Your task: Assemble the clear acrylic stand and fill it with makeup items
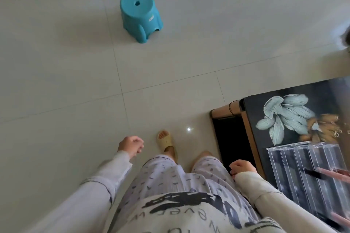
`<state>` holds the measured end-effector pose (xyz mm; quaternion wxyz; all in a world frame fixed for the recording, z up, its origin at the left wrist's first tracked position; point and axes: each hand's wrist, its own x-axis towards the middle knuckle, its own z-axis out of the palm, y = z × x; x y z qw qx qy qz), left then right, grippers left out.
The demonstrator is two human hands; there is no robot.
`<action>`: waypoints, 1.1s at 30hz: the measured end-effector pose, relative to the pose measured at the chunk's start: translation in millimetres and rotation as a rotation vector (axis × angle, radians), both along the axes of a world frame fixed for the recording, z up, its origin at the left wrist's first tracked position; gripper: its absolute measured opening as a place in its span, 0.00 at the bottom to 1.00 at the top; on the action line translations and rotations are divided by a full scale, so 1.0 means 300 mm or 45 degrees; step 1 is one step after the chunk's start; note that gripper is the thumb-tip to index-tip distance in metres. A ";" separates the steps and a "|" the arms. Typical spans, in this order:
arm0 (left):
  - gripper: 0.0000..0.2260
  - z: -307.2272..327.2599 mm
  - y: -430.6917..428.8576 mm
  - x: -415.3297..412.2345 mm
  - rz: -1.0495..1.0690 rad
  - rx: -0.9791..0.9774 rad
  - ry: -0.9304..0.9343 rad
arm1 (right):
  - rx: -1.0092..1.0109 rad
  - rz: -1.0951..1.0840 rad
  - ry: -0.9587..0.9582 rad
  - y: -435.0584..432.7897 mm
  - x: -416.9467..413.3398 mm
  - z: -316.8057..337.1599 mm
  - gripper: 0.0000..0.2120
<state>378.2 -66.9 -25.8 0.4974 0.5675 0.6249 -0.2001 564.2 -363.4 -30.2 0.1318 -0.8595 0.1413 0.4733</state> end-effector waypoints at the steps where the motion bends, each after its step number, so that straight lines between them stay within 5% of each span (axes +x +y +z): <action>1: 0.14 0.009 0.049 0.042 -0.036 0.020 -0.013 | -0.029 0.009 -0.001 0.016 0.004 0.009 0.09; 10: 0.14 0.034 0.303 0.401 -0.229 0.079 -0.056 | -0.005 -0.099 0.081 0.209 0.182 -0.013 0.08; 20: 0.11 0.003 0.373 0.709 -0.291 0.015 0.121 | 0.249 -0.195 0.022 0.490 0.701 0.022 0.13; 25: 0.06 0.026 0.454 0.919 -0.609 0.047 0.234 | 0.342 -0.353 -0.106 0.552 0.915 0.057 0.09; 33: 0.14 -0.008 0.663 1.376 -0.653 0.084 0.118 | 0.337 -0.655 -0.121 0.557 1.096 0.036 0.09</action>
